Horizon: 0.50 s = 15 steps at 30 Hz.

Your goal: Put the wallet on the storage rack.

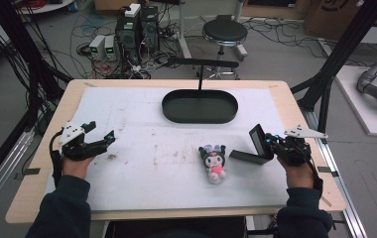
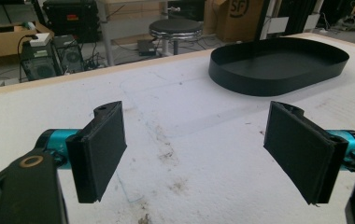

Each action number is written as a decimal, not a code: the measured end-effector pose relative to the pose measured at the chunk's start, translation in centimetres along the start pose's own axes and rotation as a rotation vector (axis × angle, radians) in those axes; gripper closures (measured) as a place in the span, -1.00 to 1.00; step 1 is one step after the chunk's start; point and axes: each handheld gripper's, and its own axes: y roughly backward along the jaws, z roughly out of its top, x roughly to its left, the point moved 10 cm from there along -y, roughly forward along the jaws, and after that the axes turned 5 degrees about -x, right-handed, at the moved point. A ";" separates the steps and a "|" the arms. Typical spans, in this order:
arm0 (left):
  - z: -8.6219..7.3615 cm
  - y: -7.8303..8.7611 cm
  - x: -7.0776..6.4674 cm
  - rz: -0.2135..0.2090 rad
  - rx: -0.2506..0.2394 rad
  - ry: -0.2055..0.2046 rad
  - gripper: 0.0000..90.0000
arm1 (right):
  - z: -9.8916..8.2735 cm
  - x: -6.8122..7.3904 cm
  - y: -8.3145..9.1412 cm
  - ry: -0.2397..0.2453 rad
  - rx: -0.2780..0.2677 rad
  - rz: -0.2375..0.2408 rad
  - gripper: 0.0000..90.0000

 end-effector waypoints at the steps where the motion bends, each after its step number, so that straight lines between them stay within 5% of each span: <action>1: 0.0 0.0 -0.1 -0.004 0.001 -0.002 -0.54 | 0.0 -0.1 -0.4 0.016 0.013 -0.013 0.95; 8: -0.1 -0.1 -0.2 -0.005 0.006 -0.012 -0.54 | 0.4 -1.2 -3.1 0.086 0.110 -0.103 0.95; 15: -0.1 -0.1 -0.3 -0.011 0.007 -0.014 -0.54 | 0.3 -1.5 -3.1 0.052 0.071 -0.101 0.91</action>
